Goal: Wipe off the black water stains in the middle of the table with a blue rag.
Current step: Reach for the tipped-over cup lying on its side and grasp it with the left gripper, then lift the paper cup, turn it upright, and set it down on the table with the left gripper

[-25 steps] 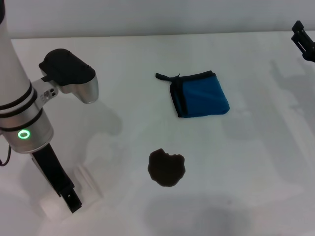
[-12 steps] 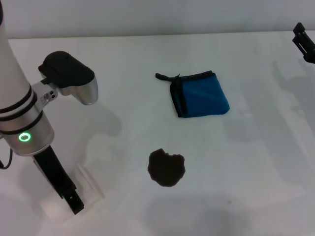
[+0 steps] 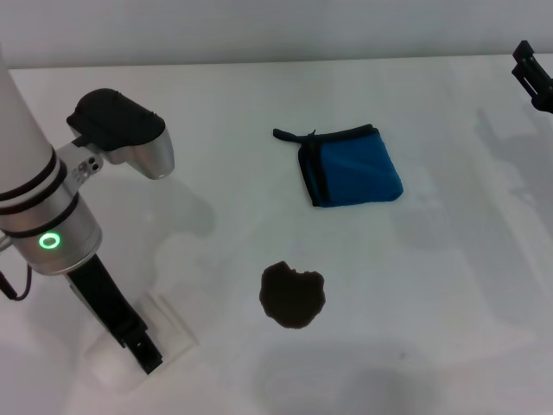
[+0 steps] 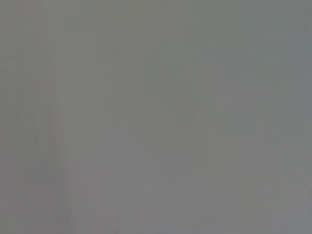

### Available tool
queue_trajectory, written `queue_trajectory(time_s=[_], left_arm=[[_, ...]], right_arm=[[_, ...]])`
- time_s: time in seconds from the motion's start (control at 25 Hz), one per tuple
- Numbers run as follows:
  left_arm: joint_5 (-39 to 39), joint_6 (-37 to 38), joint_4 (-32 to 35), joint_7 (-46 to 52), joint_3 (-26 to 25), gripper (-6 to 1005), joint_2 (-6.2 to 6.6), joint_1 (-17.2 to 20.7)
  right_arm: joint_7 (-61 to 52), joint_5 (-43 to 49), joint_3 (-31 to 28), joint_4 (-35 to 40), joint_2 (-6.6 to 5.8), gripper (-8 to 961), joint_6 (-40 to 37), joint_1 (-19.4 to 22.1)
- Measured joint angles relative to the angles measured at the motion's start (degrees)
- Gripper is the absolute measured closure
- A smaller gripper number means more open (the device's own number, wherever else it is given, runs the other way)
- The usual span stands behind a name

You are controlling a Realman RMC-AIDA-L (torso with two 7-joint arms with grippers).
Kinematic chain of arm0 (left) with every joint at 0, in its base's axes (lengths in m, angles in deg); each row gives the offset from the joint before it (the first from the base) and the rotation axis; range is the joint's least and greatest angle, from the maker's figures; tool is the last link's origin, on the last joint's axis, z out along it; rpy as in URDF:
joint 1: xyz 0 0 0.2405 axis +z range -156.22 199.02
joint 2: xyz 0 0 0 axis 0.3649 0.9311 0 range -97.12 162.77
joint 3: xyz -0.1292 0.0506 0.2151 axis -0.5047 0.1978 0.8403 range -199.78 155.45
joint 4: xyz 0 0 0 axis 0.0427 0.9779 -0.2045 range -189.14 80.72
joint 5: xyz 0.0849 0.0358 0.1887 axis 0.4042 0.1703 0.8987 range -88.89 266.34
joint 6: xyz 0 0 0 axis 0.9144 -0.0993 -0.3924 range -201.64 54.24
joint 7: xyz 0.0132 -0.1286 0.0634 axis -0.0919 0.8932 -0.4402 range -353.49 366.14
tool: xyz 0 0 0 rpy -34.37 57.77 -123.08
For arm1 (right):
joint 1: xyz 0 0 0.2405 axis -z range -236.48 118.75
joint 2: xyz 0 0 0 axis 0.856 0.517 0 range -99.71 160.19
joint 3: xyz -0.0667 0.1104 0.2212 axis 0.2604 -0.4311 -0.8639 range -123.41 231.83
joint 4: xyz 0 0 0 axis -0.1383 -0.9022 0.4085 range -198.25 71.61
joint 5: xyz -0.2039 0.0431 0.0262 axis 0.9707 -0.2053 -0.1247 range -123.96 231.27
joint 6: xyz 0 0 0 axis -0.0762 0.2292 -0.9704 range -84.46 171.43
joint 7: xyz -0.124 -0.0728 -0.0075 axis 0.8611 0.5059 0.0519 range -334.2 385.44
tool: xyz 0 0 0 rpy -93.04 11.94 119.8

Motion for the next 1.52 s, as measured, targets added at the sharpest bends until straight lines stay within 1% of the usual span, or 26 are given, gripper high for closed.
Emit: queue_trajectory(time_s=[0.2, 0.32, 0.4, 0.6, 0.64, 0.72, 0.84, 1.0, 1.2, 1.4, 1.48, 1.52], left_arm=[[-0.8, 0.1, 0.5, 1.1, -0.1, 175, 0.09, 0.0], [-0.9, 0.3, 0.9, 1.6, -1.4, 221, 0.04, 0.0], [-1.2, 0.5, 1.3, 1.4, -3.6, 236, 0.04, 0.2], [-5.4, 0.1, 2.6, -2.5, -14.0, 275, 0.4, 1.7], [-6.0, 0.0, 3.3, -3.4, -16.3, 284, 0.42, 2.4], [-6.5, 0.2, 4.9, -4.2, -19.5, 301, 0.43, 3.8], [-7.2, 2.2, 7.7, -5.2, -21.7, 319, 0.39, 6.5], [-9.7, 9.1, 11.4, -7.9, -22.1, 340, 0.36, 11.6], [-15.1, 18.2, 12.0, -12.5, -22.1, 358, 0.29, 16.6], [-22.3, 22.7, 11.9, -18.3, -22.1, 377, 0.23, 20.5], [-26.1, 24.6, 11.5, -20.8, -22.1, 410, 0.23, 22.2], [-26.8, 25.2, 11.4, -21.4, -22.1, 412, 0.21, 22.6]], right_arm=[[0.0, 0.0, 0.0, 0.0, -0.03, 95, 0.0, 0.1], [0.0, 0.0, 0.0, 0.0, -0.1, 95, 0.0, 0.1], [0.0, -0.1, 0.0, 0.1, -0.13, 95, 0.0, 0.1], [0.0, -0.1, 0.1, 0.7, -0.16, 95, -0.2, 0.0], [0.0, -0.1, 0.1, 0.7, -0.16, 95, -0.2, -0.1], [0.0, 0.0, 0.1, 0.8, -0.16, 95, -0.2, -0.3], [0.0, 0.0, 0.1, 0.9, -0.16, 95, -0.2, -0.4], [0.0, 0.0, 0.1, 1.3, -0.16, 95, -0.2, -0.5], [0.0, 0.0, 0.1, 1.4, -0.16, 96, -0.3, -0.5], [0.0, -0.3, 0.1, 1.4, -0.12, 96, -0.3, -0.5], [0.0, -0.3, 0.1, 1.4, -0.09, 96, -0.3, -0.5], [0.0, -0.3, 0.0, 1.4, -0.08, 96, -0.3, -0.5]])
